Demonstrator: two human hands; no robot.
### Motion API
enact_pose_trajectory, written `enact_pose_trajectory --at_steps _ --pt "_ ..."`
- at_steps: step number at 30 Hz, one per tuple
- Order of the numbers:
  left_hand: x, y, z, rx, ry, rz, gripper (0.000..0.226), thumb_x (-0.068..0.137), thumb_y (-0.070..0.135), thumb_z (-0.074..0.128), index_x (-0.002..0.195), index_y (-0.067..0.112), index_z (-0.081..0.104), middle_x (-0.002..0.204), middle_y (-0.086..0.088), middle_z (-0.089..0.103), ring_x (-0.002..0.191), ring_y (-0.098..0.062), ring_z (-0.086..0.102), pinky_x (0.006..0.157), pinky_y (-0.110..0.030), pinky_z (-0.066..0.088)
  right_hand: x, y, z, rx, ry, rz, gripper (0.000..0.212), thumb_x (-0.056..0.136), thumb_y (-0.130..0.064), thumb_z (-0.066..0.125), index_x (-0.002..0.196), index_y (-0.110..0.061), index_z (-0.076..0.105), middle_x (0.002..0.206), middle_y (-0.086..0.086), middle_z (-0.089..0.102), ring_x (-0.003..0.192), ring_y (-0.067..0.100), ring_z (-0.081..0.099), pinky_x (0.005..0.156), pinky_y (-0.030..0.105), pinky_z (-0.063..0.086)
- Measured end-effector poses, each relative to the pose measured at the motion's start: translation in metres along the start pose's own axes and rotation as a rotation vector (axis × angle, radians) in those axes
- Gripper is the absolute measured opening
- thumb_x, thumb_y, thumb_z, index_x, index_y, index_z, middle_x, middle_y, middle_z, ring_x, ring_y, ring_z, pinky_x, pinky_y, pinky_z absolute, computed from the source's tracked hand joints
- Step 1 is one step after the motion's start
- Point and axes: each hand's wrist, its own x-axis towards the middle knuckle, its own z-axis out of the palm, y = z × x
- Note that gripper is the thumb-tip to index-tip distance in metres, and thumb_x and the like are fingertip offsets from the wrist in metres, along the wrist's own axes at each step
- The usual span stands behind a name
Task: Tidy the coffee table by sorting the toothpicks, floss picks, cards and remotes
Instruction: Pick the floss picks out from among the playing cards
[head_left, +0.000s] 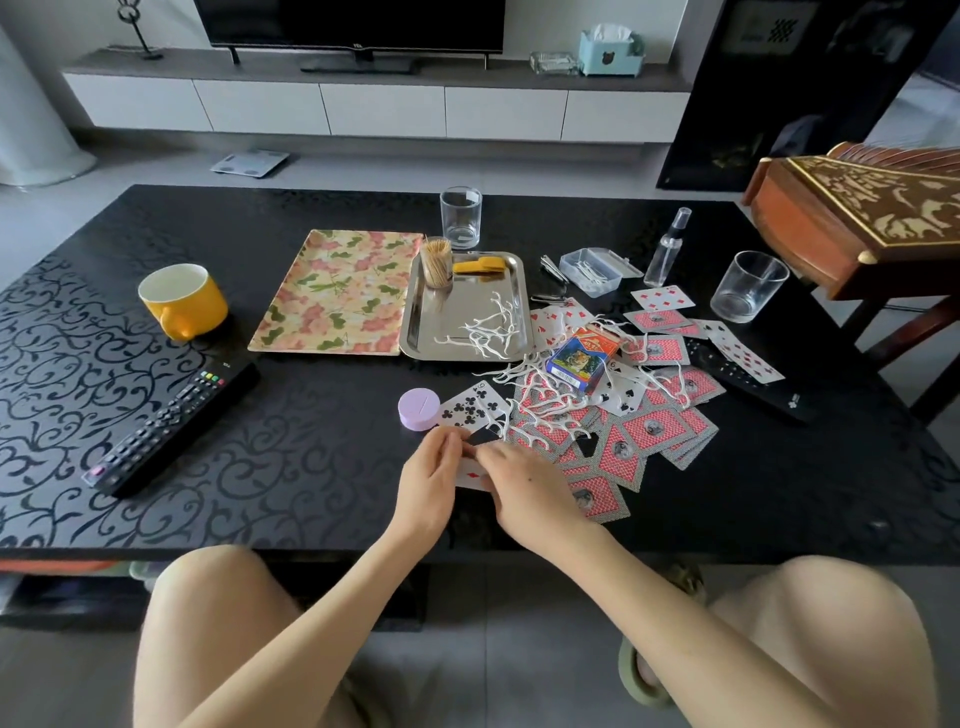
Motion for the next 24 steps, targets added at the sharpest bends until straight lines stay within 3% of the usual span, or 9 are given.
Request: enact_pose_trajectory --at_steps 3,5,7,10,14,17,19,21,24 --pt "0.0 0.006 0.005 -0.105 0.095 -0.043 0.013 0.095 0.018 0.051 0.106 0.024 0.053 0.092 0.004 0.063 0.09 -0.013 0.059 0.079 -0.018 0.044 -0.002 -0.001 0.006 0.093 0.086 0.047 0.019 0.088 0.0 0.05 0.105 -0.006 0.055 0.104 0.007 0.061 0.096 0.027 0.057 0.072 0.036 0.045" --pt "-0.001 0.014 0.008 -0.135 0.113 -0.085 0.031 0.09 0.028 0.06 0.118 0.024 0.047 0.096 0.005 0.062 0.093 -0.011 0.059 0.081 -0.019 0.044 -0.006 -0.004 0.01 0.199 0.242 0.11 0.013 0.091 -0.004 0.049 0.1 -0.004 0.059 0.095 0.008 0.063 0.089 0.026 0.058 0.07 0.037 0.047" --pt "-0.001 0.02 0.012 -0.194 0.056 -0.154 0.047 0.082 0.039 0.069 0.121 0.032 0.043 0.096 0.001 0.066 0.094 -0.012 0.063 0.086 -0.026 0.047 -0.008 -0.01 0.011 0.335 0.385 0.145 0.019 0.094 -0.013 0.046 0.102 -0.007 0.062 0.091 0.005 0.065 0.084 0.02 0.059 0.068 0.034 0.049" --pt "0.0 0.023 0.018 -0.329 -0.038 -0.235 0.046 0.08 0.037 0.072 0.119 0.03 0.048 0.083 -0.006 0.069 0.082 -0.019 0.068 0.085 -0.041 0.053 -0.016 -0.009 0.003 0.474 0.372 0.111 0.022 0.096 -0.019 0.049 0.113 -0.013 0.062 0.097 0.0 0.066 0.088 0.014 0.061 0.073 0.029 0.051" --pt "0.007 0.028 0.011 -0.356 -0.032 -0.222 0.026 0.088 0.033 0.063 0.108 0.018 0.055 0.081 -0.006 0.061 0.075 -0.021 0.063 0.071 -0.035 0.057 -0.047 0.034 -0.015 0.102 0.273 0.034 0.066 0.091 -0.062 0.036 0.129 -0.011 0.056 0.127 0.002 0.061 0.119 0.016 0.056 0.099 0.027 0.043" --pt "0.013 0.028 0.0 -0.416 -0.074 -0.295 0.024 0.089 0.037 0.059 0.1 0.016 0.053 0.088 -0.01 0.061 0.08 -0.026 0.065 0.073 -0.036 0.056 -0.072 0.073 -0.015 -0.297 -0.003 -0.003 0.094 0.083 -0.079 0.018 0.14 -0.007 0.043 0.146 0.007 0.04 0.135 0.021 0.039 0.11 0.036 0.028" --pt "0.015 0.029 -0.004 -0.439 -0.108 -0.343 0.029 0.088 0.04 0.06 0.101 0.015 0.053 0.091 -0.012 0.063 0.082 -0.027 0.066 0.08 -0.041 0.055 -0.085 0.086 -0.005 -0.446 -0.052 -0.087 0.08 0.083 -0.069 0.046 0.131 -0.005 0.053 0.138 0.01 0.052 0.127 0.023 0.049 0.103 0.041 0.042" --pt "0.017 0.03 -0.005 -0.415 -0.122 -0.365 0.033 0.086 0.042 0.061 0.101 0.014 0.053 0.094 -0.013 0.062 0.084 -0.027 0.065 0.079 -0.041 0.055 -0.094 0.089 0.006 -0.413 0.032 -0.213 0.067 0.064 -0.042 0.083 0.118 -0.007 0.065 0.123 0.008 0.064 0.113 0.022 0.062 0.091 0.038 0.053" --pt "0.015 0.03 -0.007 -0.396 -0.145 -0.387 0.032 0.086 0.042 0.061 0.099 0.014 0.053 0.092 -0.011 0.06 0.079 -0.023 0.064 0.07 -0.036 0.054 -0.102 0.086 0.009 -0.256 0.187 -0.324 0.051 0.054 -0.01 0.088 0.103 -0.008 0.073 0.106 0.006 0.072 0.097 0.018 0.069 0.083 0.031 0.057"
